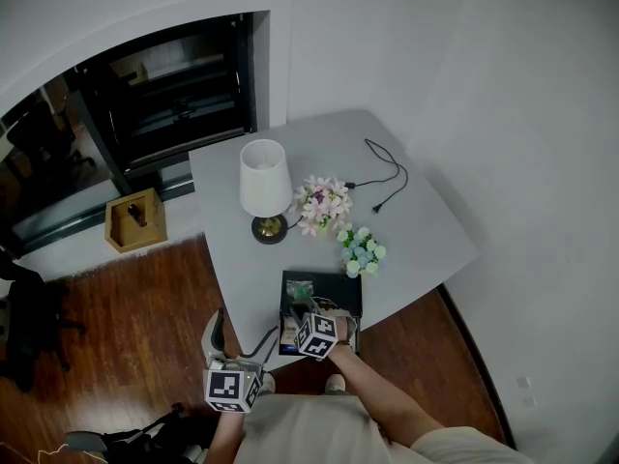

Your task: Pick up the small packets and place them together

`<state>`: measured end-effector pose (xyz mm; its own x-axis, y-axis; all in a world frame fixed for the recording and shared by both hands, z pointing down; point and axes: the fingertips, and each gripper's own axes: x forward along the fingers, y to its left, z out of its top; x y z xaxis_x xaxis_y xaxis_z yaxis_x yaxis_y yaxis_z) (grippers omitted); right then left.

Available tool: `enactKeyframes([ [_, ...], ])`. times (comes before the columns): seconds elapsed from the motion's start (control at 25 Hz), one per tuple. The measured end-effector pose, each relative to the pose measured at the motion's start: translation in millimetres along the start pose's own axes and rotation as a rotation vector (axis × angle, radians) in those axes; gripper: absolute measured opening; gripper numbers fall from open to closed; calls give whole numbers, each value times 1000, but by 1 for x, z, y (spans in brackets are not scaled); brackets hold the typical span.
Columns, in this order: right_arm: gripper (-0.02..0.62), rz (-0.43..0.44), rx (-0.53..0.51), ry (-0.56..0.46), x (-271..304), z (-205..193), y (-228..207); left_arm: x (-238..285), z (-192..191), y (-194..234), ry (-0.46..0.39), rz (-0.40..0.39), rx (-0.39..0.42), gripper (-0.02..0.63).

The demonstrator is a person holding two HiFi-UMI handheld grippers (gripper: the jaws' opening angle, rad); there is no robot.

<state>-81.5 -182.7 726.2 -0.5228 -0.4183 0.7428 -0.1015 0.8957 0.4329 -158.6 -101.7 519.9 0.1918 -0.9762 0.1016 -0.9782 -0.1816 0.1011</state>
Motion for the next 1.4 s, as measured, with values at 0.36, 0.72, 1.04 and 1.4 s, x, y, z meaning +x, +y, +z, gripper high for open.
enactKeyframes([
  [0.36, 49, -18, 282, -188, -29, 16, -11, -2, -6, 1, 14, 6, 1, 500],
  [0.72, 308, -323, 715, -668, -188, 8, -92, 15, -1, -9, 12, -31, 31, 500],
  [1.04, 465, -619, 851, -753, -273, -38, -99, 20, 8, -22, -31, -50, 57, 499],
  [1.4, 426, -460, 772, -654, -252, -30, -64, 20, 7, -33, -26, -87, 19, 477],
])
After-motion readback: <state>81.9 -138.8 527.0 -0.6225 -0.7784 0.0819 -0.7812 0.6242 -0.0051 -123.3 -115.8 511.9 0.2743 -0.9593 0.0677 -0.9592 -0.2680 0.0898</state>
